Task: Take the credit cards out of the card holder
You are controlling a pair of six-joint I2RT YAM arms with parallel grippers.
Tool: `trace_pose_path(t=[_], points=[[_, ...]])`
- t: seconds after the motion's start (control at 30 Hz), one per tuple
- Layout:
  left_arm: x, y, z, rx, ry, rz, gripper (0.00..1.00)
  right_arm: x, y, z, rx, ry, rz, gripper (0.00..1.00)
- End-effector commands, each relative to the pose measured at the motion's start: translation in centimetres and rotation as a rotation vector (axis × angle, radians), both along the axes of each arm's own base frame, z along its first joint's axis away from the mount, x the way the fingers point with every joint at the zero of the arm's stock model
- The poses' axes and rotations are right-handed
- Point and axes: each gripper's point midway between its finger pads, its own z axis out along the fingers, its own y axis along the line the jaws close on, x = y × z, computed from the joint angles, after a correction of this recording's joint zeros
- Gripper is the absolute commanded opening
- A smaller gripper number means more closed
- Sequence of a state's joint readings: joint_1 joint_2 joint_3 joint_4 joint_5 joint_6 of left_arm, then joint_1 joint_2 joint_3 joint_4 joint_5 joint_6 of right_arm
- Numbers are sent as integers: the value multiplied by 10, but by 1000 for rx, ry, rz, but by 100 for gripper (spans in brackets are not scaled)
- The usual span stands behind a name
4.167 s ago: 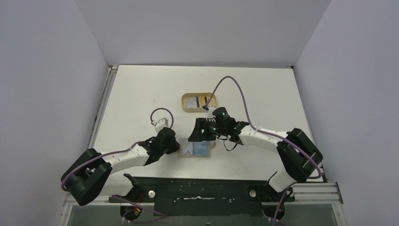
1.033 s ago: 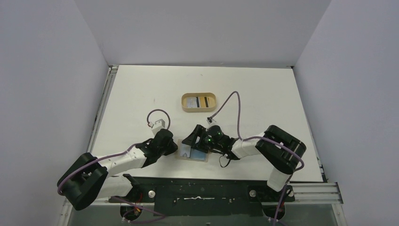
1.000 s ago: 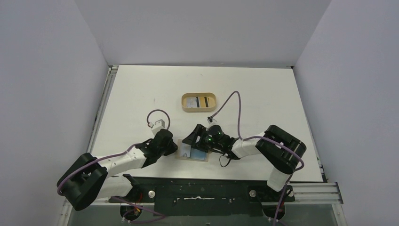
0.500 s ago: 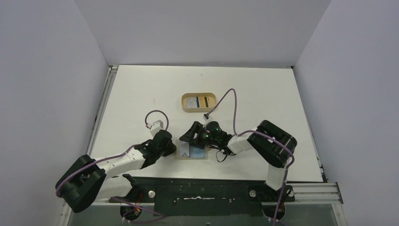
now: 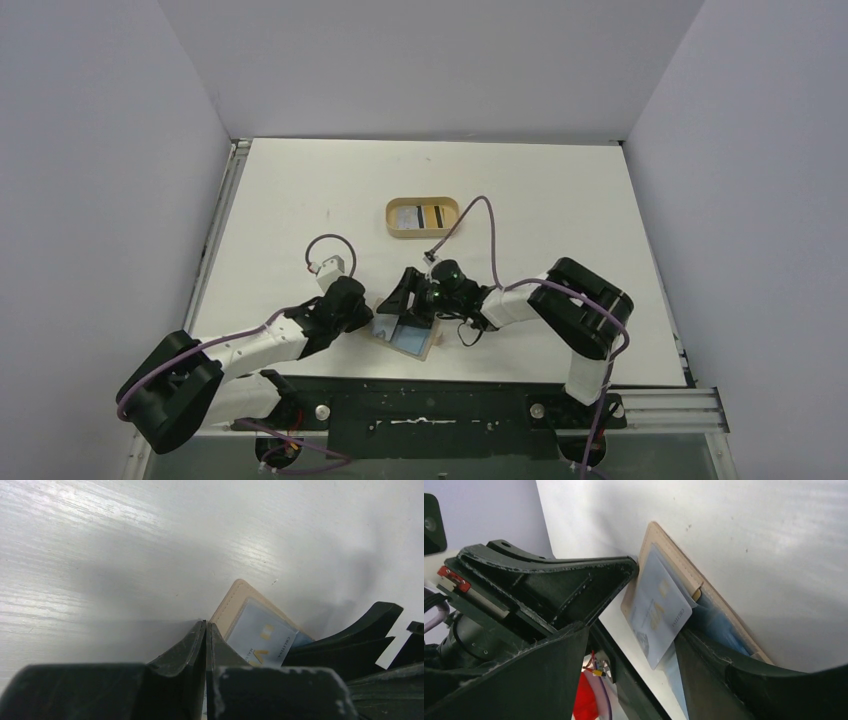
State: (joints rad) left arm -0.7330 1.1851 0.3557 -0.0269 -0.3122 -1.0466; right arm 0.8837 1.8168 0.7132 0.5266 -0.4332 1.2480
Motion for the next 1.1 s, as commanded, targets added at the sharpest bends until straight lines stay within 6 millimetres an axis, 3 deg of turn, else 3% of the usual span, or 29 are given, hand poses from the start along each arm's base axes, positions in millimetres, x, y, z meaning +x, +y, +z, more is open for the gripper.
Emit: trace_pose_path(t=[0.0, 0.1, 0.5, 0.83, 0.97, 1.07], points=[[-8, -5, -3, -21, 31, -13, 0, -14, 1, 5, 65, 67, -59, 66], [-8, -4, -2, -19, 29, -8, 0, -13, -4, -2, 46, 73, -105, 66], [-7, -4, -1, -24, 26, 5, 0, 3, -2, -2, 69, 41, -240, 68], [-3, -2, 5, -38, 3, 57, 0, 12, 50, 38, 260, 3, -170, 67], [2, 0, 11, -39, -16, 85, 0, 24, 46, 48, 260, -16, -156, 67], [6, 2, 15, -36, -30, 110, 0, 47, 34, 54, 238, -37, -149, 66]])
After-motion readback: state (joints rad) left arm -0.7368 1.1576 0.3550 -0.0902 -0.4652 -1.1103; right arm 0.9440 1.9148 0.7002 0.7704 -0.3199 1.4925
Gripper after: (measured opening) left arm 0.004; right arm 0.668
